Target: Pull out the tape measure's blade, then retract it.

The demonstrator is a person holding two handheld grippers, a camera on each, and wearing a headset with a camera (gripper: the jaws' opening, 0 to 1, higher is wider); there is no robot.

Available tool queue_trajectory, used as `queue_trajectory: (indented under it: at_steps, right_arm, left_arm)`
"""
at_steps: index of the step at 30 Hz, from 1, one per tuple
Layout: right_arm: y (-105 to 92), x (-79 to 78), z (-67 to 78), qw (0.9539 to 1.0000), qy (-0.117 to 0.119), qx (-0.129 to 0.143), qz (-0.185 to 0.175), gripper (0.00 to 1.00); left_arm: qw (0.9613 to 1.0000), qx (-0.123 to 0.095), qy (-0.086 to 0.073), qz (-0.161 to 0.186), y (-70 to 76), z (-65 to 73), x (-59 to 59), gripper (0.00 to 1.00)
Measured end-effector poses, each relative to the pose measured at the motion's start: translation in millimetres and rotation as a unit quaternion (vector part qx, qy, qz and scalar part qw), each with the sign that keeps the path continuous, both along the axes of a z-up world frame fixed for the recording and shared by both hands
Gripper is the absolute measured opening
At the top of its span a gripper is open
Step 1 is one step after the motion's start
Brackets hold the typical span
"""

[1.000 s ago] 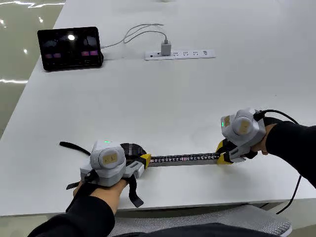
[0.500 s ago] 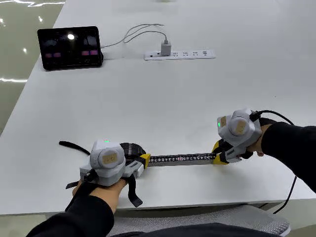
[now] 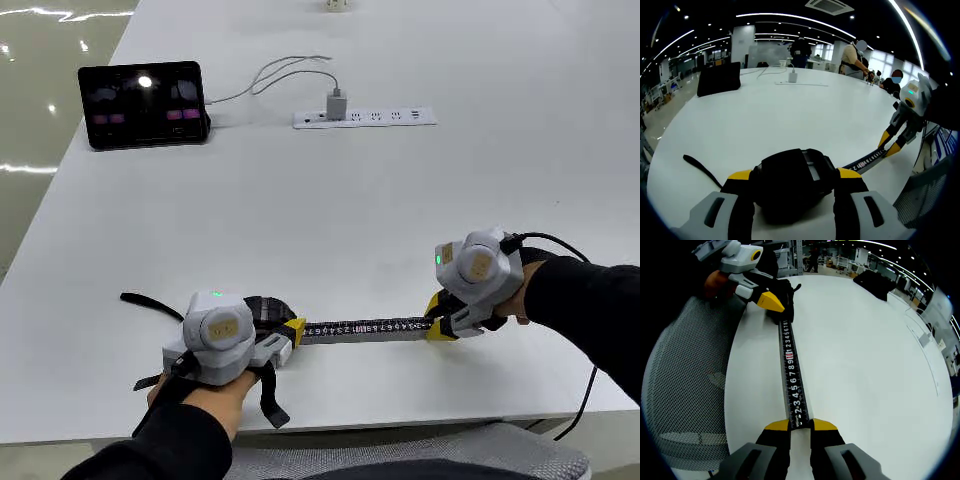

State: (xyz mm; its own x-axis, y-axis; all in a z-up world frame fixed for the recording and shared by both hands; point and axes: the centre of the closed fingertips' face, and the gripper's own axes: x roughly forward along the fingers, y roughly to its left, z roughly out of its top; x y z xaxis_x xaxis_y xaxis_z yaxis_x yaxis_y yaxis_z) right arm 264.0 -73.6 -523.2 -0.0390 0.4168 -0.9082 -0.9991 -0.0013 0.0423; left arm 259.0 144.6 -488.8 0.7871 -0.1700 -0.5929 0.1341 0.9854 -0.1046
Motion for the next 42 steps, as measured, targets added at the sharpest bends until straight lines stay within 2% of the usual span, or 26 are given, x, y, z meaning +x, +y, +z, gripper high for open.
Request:
queue_trajectory:
  at_steps: [14,32,42]
  right_arm:
    - [5.4,2.2,0.6,0.9999,-0.004,0.001,0.013,0.11]
    - [10.2,0.1,-0.1,0.9982,-0.016,0.013,0.055,0.12]
    - [15.2,0.4,0.2,0.9989,-0.010,0.018,0.042,0.11]
  left_arm:
    - [1.0000,0.001,-0.001,-0.001,-0.4,0.6,0.1,0.59]
    - [1.0000,0.000,0.000,-0.001,-1.3,-0.4,-0.6,0.59]
    - [1.0000,-0.001,0.000,-0.001,-1.8,-0.2,-0.6,0.59]
